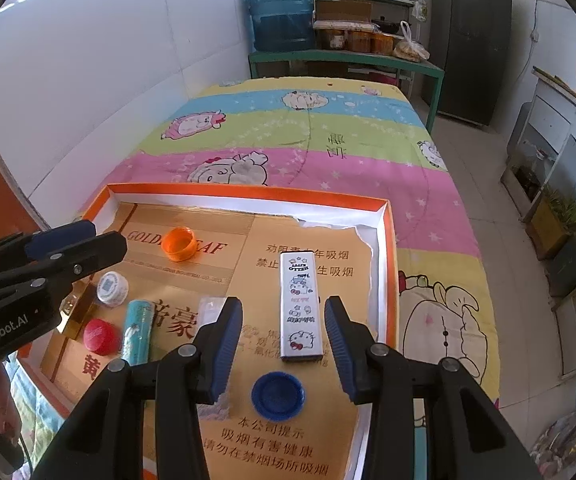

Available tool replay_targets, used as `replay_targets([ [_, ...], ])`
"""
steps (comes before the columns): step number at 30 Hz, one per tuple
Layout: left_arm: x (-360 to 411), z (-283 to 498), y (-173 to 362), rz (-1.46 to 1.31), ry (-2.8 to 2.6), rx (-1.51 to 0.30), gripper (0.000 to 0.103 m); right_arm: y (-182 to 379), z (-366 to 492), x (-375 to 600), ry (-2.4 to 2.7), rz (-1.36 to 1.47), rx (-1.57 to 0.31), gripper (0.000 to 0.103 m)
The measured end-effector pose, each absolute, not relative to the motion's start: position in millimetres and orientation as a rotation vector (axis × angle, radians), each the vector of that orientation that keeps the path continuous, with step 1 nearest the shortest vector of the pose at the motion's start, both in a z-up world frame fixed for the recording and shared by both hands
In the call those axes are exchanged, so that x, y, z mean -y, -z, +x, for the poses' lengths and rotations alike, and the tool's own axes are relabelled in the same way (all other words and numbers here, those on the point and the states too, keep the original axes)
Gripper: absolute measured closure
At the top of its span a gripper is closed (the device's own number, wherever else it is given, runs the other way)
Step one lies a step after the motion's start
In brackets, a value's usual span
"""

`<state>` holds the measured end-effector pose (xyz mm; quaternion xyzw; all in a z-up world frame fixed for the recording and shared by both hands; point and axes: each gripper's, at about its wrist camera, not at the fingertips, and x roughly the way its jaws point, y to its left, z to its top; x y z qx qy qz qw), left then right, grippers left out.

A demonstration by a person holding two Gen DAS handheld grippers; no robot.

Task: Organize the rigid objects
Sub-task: 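Lower the Hello Kitty box and orange cap into the box and open both tools, then withdraw both open tools from the box toward the black and yellow-orange caps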

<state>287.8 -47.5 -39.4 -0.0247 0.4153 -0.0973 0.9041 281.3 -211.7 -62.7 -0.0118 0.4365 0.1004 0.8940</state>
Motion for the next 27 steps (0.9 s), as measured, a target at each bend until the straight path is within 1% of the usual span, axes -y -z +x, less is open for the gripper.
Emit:
replay_targets([
  [27,26,224,14,-0.098,0.189,-0.811,0.058,31,215,186,-0.237,-0.030,-0.849,0.060],
])
